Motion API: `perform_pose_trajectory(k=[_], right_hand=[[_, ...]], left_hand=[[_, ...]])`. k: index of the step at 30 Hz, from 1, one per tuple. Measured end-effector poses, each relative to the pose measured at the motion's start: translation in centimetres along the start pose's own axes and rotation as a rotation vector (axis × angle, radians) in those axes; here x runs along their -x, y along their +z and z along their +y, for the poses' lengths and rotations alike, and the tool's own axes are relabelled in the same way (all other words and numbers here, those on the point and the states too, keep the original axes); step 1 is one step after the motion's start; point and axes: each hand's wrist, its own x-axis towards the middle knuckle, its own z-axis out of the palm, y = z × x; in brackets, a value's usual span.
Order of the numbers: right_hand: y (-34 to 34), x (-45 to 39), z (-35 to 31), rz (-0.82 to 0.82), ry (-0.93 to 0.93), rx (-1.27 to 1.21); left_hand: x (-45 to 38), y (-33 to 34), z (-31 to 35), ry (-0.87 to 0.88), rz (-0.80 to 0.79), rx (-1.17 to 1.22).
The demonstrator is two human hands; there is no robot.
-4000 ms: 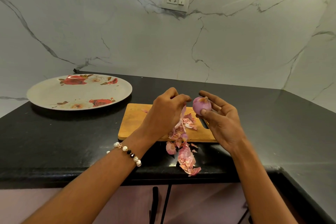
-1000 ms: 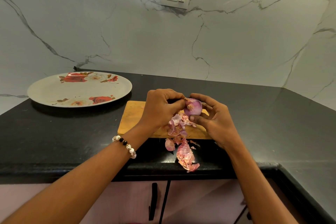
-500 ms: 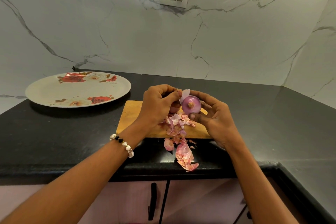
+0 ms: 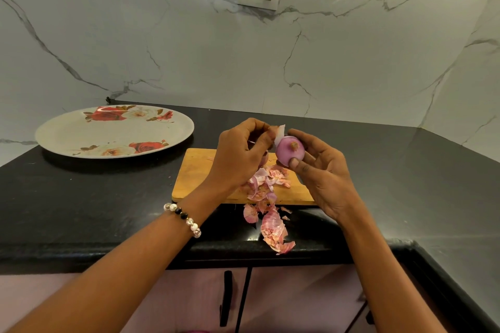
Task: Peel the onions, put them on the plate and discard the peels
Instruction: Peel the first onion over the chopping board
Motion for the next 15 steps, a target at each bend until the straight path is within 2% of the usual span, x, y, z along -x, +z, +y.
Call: perform_pose_trajectory(k=[5,9,15], right_hand=[[0.02,-0.08,-0.08,-0.016,0.02,-0.033],[0.11,0.04,-0.04,-0.082,0.034,0.019],[0.34,0.15,-0.22,-0.012,-0.02,0.22]], left_hand=[[0.05,-0.02,-0.09,0.08,-0.129,-0.047],[0.11,-0.2,-0.47,0.13,-0.109,-0.032],[0.13,-0.23,-0.65,0.056,-0.093,0.005]])
